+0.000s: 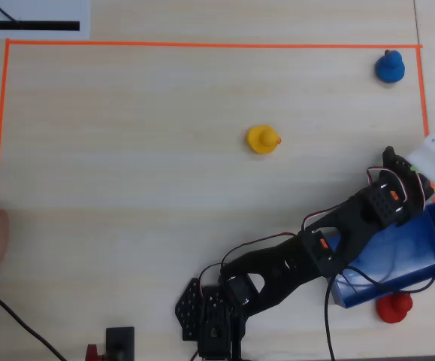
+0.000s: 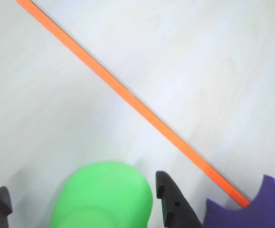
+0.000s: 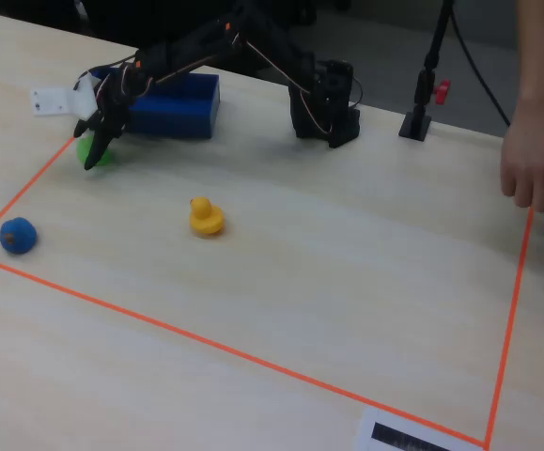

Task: Grasp green duck and put it into box.

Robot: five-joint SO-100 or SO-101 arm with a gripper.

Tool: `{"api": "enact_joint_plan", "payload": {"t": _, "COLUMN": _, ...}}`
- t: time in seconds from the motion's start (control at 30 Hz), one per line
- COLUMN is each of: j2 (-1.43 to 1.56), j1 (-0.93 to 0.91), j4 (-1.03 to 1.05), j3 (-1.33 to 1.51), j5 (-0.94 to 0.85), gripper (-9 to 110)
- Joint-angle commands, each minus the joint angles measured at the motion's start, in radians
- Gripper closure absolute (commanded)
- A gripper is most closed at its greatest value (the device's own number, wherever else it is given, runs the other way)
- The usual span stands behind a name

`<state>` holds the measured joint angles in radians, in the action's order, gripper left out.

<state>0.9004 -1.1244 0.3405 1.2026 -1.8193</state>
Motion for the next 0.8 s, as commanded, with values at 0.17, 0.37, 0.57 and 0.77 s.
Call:
{"api": "enact_joint_plan", "payload": {"t": 0.17, "j2": 0.0, "j1": 0.015, "j4": 0.032, "j3": -0.069, "j5": -0.012, "gripper": 63}}
{"api": "enact_joint_plan", "payload": {"t": 0.37, "j2": 0.04, "j1": -0.002, "j4": 0.037, "j3": 0.011, "j5": -0.051, "gripper": 63}}
{"api": "enact_joint_plan", "payload": {"t": 0.57, "j2": 0.034, "j1": -0.011, "j4": 0.037, "j3": 0.012, "j5": -0.064, "gripper": 63}}
{"api": "enact_joint_plan", "payload": {"t": 0.77, "j2": 0.031, "j1": -0.011, "j4": 0.038, "j3": 0.012, "j5": -0.069, "gripper": 70}}
